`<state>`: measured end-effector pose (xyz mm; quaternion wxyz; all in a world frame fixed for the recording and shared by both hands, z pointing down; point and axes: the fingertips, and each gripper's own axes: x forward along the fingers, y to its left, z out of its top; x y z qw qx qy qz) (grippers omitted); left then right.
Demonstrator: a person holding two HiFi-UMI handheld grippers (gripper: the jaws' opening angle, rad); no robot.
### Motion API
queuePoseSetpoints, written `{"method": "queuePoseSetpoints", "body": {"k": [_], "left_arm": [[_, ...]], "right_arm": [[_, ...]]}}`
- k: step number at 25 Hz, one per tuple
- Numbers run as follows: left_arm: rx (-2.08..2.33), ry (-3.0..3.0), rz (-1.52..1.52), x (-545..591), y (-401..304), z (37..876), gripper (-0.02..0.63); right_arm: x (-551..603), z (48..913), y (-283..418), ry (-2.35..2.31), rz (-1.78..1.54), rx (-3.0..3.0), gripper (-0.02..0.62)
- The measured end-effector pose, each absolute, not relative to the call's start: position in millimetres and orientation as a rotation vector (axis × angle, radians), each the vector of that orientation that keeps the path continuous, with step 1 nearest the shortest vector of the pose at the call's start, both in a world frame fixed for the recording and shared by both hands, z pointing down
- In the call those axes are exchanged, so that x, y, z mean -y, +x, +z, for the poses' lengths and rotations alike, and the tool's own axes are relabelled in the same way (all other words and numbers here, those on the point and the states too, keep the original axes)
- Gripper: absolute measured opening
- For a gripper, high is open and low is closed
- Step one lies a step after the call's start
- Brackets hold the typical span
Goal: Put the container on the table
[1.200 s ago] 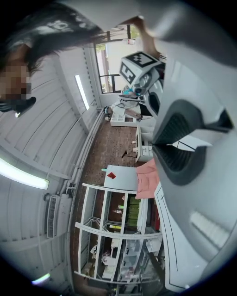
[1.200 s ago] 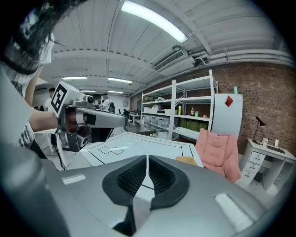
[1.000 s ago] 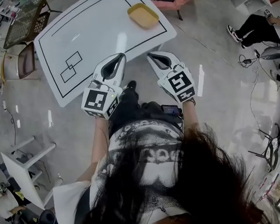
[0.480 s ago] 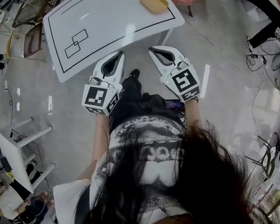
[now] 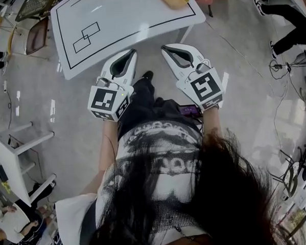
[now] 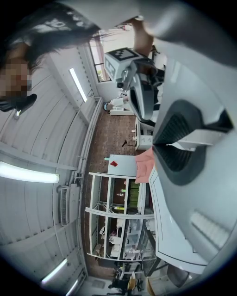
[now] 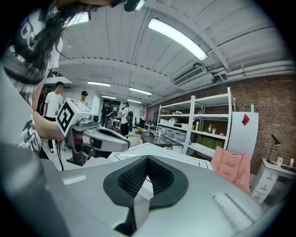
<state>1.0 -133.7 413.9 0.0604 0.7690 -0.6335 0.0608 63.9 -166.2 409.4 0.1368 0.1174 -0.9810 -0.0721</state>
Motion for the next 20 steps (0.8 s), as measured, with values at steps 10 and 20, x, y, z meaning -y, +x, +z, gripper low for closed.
{"method": "queuePoseSetpoints", "body": {"k": [10, 20], "left_arm": [[1.929, 2.333, 0.154, 127, -6, 408, 0.0], [1.92, 2.349, 0.142, 121, -5, 406, 0.0]], "right_arm": [[154, 394, 52, 0.308, -0.276, 2.853, 0.005], [150, 396, 50, 0.307, -0.276, 2.844, 0.004]]}}
